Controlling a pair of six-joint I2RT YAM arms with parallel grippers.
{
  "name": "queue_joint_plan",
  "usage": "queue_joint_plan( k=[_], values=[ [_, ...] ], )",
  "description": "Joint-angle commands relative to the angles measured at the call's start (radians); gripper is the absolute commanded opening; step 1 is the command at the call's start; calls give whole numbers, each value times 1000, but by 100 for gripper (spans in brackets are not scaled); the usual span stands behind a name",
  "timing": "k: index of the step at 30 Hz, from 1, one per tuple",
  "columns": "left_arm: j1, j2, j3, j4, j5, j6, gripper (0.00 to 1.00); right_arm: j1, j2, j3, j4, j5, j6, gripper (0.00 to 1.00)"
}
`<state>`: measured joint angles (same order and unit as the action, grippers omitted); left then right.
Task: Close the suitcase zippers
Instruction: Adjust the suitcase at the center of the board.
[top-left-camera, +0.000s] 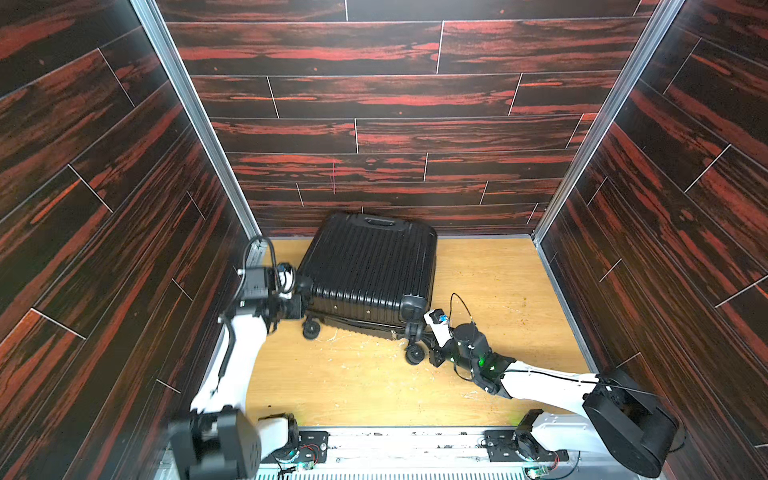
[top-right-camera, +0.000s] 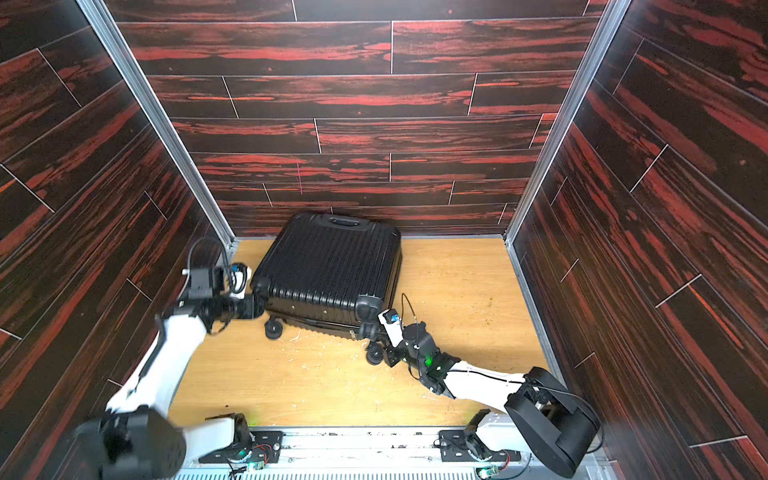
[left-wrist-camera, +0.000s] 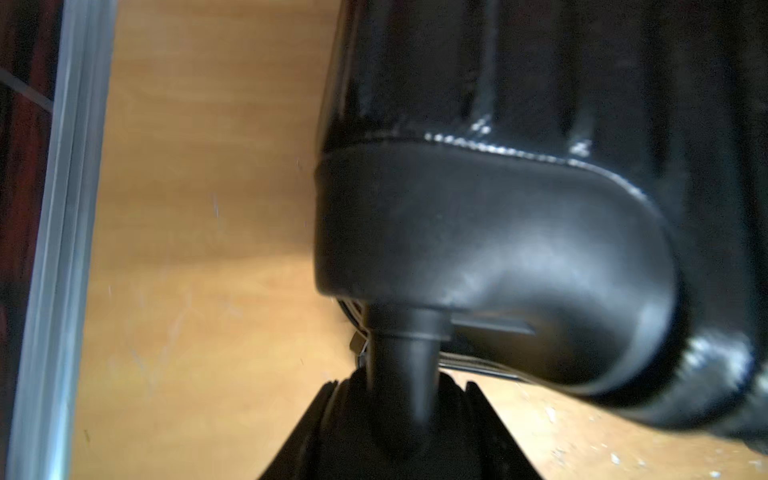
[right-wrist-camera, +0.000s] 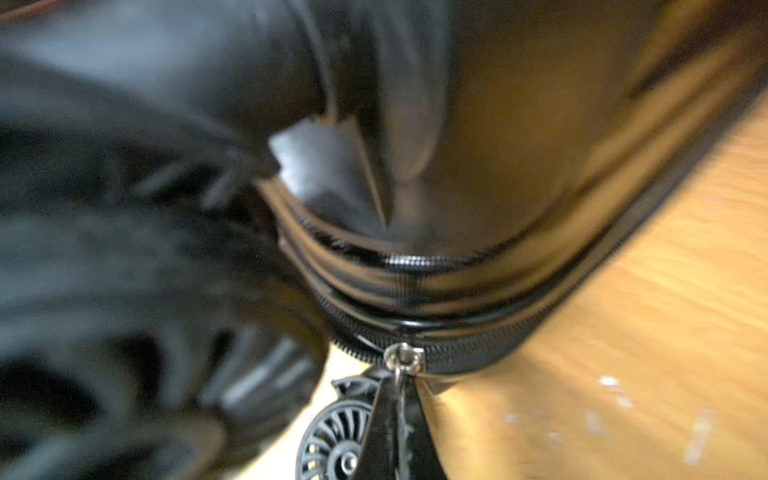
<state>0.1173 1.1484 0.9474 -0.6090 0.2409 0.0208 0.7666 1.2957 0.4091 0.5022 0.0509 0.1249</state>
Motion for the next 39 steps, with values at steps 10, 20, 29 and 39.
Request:
queue_joint_plan(
  k=[10,20,29,39],
  values=[
    [-59,-309,-51,-105,-175,-20,65,-107,126,148,-15,-166,-62,0],
    [-225,-231,159,-111,-128,227,81,-107,126,132,-15,-177,-43,0],
    [-577,-55,257,-75,-168,475,84,-107,114,128,-36,-186,-41,0],
    [-728,172,341,-15,-217,594,84,-108,95,120,-54,-234,-29,0]
  ],
)
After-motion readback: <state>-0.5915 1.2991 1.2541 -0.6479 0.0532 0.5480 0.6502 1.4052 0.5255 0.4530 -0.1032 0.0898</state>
